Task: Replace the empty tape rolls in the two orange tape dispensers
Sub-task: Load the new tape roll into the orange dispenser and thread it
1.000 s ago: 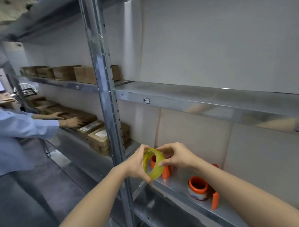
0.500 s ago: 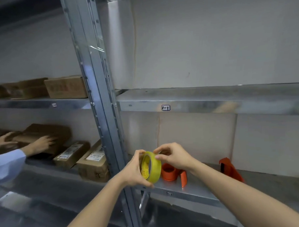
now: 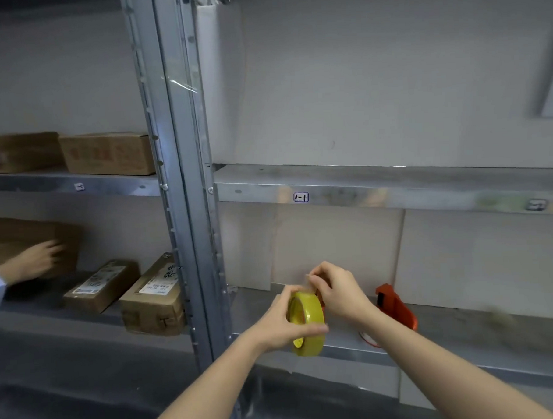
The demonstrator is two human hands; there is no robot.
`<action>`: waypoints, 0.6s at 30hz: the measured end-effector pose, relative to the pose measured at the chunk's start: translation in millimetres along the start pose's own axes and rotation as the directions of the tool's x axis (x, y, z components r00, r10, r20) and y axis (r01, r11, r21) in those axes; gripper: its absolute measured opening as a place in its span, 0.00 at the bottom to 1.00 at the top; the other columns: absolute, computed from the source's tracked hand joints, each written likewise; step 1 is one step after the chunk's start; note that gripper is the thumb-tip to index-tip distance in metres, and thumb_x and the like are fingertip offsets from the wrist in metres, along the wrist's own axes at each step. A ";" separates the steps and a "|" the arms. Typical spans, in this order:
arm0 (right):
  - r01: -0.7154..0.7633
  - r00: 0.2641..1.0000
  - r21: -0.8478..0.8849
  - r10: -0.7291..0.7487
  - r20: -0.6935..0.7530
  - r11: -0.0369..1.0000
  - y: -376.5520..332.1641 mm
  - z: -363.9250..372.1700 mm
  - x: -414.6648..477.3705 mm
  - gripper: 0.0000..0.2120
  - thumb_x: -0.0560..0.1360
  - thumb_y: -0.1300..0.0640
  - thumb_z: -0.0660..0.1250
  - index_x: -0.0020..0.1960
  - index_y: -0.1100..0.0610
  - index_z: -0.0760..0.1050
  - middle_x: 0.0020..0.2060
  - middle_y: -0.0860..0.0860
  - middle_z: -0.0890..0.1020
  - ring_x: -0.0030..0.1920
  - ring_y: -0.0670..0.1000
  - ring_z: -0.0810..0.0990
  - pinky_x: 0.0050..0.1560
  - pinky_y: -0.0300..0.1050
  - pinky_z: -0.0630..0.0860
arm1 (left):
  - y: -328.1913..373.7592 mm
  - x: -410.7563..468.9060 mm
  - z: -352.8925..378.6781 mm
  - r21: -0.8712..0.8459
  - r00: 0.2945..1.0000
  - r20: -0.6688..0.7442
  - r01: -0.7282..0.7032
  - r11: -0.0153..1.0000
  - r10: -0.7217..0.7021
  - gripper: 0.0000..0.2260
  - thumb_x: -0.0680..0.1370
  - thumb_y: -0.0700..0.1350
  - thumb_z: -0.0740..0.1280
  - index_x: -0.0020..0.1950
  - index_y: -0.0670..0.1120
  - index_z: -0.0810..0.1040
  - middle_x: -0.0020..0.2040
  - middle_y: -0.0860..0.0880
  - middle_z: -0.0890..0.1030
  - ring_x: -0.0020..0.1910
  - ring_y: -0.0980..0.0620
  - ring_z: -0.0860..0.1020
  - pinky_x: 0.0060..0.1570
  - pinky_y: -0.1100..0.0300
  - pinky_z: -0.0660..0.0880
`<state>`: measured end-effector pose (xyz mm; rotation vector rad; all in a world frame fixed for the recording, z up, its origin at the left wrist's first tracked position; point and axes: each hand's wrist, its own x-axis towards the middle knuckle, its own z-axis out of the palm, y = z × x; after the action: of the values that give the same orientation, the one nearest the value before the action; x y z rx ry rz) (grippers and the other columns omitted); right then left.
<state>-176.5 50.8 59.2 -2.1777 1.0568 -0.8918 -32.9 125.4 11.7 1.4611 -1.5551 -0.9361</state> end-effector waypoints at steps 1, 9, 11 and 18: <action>-0.010 1.000 0.003 0.010 -0.001 1.000 1.6 -5.6 -2.8 0.05 0.76 0.60 0.64 0.42 0.53 0.73 0.38 0.50 0.82 0.39 0.50 0.79 0.42 0.42 0.74 | 2.8 1.0 6.1 -0.041 1.000 -0.016 0.001 0.999 -0.001 0.32 0.64 0.55 0.79 0.64 0.57 0.69 0.64 0.47 0.73 0.62 0.51 0.75 0.62 0.56 0.76; -0.088 0.993 0.260 0.063 0.103 0.962 8.4 -40.0 -24.6 0.09 0.70 0.64 0.73 0.48 0.56 0.78 0.40 0.52 0.82 0.43 0.50 0.81 0.46 0.37 0.78 | 10.1 4.3 39.3 -0.123 0.995 -0.101 -0.017 0.992 0.005 0.33 0.58 0.60 0.79 0.60 0.56 0.73 0.54 0.53 0.80 0.53 0.56 0.79 0.57 0.57 0.77; -0.111 0.992 0.247 0.092 0.090 0.963 9.7 -43.6 -30.6 0.12 0.68 0.59 0.76 0.49 0.56 0.79 0.44 0.52 0.84 0.46 0.50 0.82 0.50 0.40 0.79 | 12.0 5.2 45.0 -0.117 0.995 -0.097 -0.015 0.993 0.004 0.31 0.59 0.59 0.79 0.59 0.58 0.73 0.53 0.55 0.80 0.52 0.60 0.78 0.55 0.62 0.77; -0.133 0.987 0.213 0.109 0.121 0.968 27.2 -58.2 -48.4 0.05 0.68 0.58 0.75 0.44 0.57 0.83 0.51 0.49 0.81 0.51 0.47 0.82 0.54 0.40 0.78 | 16.0 5.9 63.5 -0.198 0.993 -0.102 0.038 0.979 -0.060 0.31 0.66 0.49 0.81 0.64 0.53 0.71 0.57 0.54 0.78 0.55 0.61 0.77 0.49 0.69 0.74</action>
<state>-255.7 65.0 60.8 -1.9339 0.9771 -0.7864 -97.5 120.4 0.1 1.3915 -1.3153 -0.9929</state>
